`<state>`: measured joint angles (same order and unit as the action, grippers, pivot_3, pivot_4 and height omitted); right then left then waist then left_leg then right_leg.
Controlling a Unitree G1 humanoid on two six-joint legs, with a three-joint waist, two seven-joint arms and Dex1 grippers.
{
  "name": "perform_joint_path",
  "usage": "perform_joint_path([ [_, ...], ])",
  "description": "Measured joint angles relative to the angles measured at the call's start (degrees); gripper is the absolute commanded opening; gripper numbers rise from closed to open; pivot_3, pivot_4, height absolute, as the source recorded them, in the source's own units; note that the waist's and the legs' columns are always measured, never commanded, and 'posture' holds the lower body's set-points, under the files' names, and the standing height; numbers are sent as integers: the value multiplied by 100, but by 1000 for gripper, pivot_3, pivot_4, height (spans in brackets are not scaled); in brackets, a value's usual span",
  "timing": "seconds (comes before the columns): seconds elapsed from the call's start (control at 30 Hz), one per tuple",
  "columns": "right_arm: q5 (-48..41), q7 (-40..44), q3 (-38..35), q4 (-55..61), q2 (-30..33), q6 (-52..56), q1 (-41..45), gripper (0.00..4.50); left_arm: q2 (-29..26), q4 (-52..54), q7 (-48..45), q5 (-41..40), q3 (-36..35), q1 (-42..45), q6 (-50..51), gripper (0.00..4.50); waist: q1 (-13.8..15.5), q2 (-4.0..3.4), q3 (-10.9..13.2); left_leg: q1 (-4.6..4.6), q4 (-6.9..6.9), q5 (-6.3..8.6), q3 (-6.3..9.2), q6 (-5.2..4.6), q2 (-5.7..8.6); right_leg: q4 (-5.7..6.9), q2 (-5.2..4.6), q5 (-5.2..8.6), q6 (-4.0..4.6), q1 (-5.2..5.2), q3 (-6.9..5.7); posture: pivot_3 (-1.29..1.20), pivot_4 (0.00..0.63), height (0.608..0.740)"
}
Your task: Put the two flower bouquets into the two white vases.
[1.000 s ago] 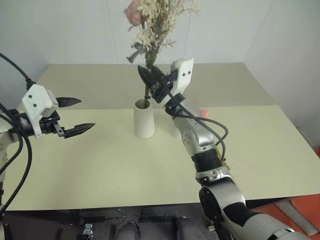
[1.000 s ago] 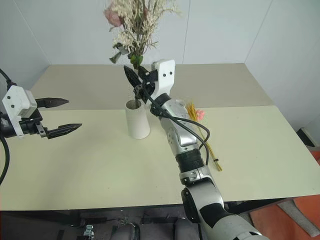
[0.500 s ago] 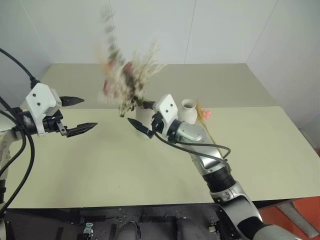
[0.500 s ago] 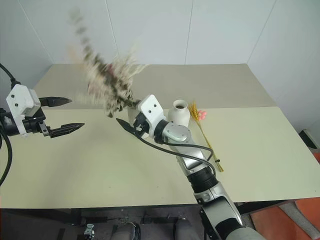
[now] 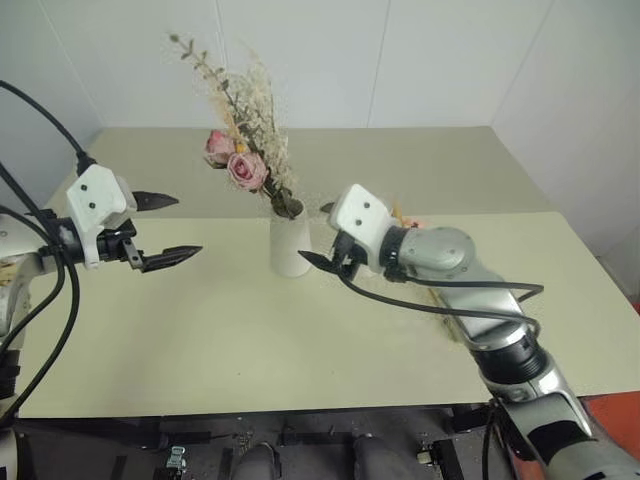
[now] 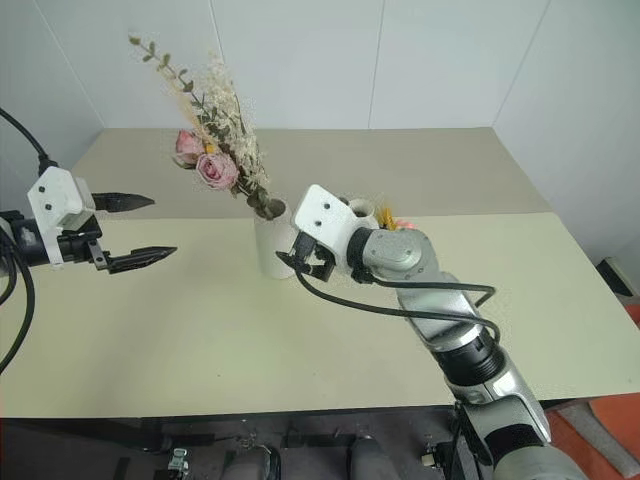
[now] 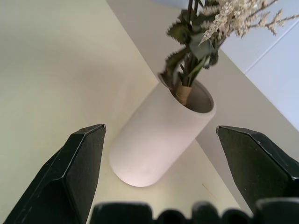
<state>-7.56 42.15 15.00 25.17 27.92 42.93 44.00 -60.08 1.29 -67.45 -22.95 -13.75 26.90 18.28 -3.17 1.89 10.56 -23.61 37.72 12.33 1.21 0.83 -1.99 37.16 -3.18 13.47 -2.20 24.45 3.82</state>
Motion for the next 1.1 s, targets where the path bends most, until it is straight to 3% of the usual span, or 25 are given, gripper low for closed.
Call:
perform_joint_path([
  [0.1, -640, 261, -765, 592, 419, 668, -17, 4446, -257, 226, -124, -56, -98, -206, 114, 4500, 36, 0, 0, 1, 1, 0, -1, 0, 1, -3, -3, 0, 0, -2, 0, 0, 150, 740],
  [0.23, -1277, 651, -1634, 1020, 1571, 1586, -573, 4446, -316, 711, -215, -296, -261, -625, 346, 4500, 118, 2, -1, 9, 3, 0, 0, 0, 1, -6, -5, 3, 2, -15, -6, 0, 150, 740],
  [0.43, -1312, 557, -2034, 428, 2417, 1841, -1491, 4446, -352, 1398, -183, -433, -283, -780, 579, 4500, 102, 4, -2, 20, 4, 0, -8, 0, 2, -6, -3, 6, 2, -20, 1, 0, 150, 740],
  [0.57, -960, 256, -1672, -750, 2363, 1718, -1365, 4446, -370, 1443, -158, -422, -179, -720, 600, 4500, 18, 4, -2, 29, 3, 0, -20, 0, -2, -5, 3, 6, 2, -19, 16, 0, 150, 740],
  [0.77, -361, -83, -746, -2743, 1551, 1043, -496, 4446, -380, 1614, -151, -446, 86, -452, 724, 4500, -57, 4, 0, 14, 3, 0, -19, 0, 0, -6, 3, 5, 1, -9, 19, 0, 150, 740],
  [1.0, 191, 222, 57, -4075, 1271, 680, 366, 4446, -380, 2053, -62, -624, 145, -453, 1046, 4500, -47, 3, 1, 8, 3, 1, -16, -1, 2, -7, 1, 5, 0, -7, 16, 0, 150, 740],
  [1.1, 332, 377, 269, -4602, 1116, 683, 678, 3852, -381, 2180, -36, -639, 152, -517, 1116, 4500, -52, 3, 1, 11, 3, 1, -16, -1, 2, -7, 1, 5, 0, -8, 16, 0, 150, 740],
])
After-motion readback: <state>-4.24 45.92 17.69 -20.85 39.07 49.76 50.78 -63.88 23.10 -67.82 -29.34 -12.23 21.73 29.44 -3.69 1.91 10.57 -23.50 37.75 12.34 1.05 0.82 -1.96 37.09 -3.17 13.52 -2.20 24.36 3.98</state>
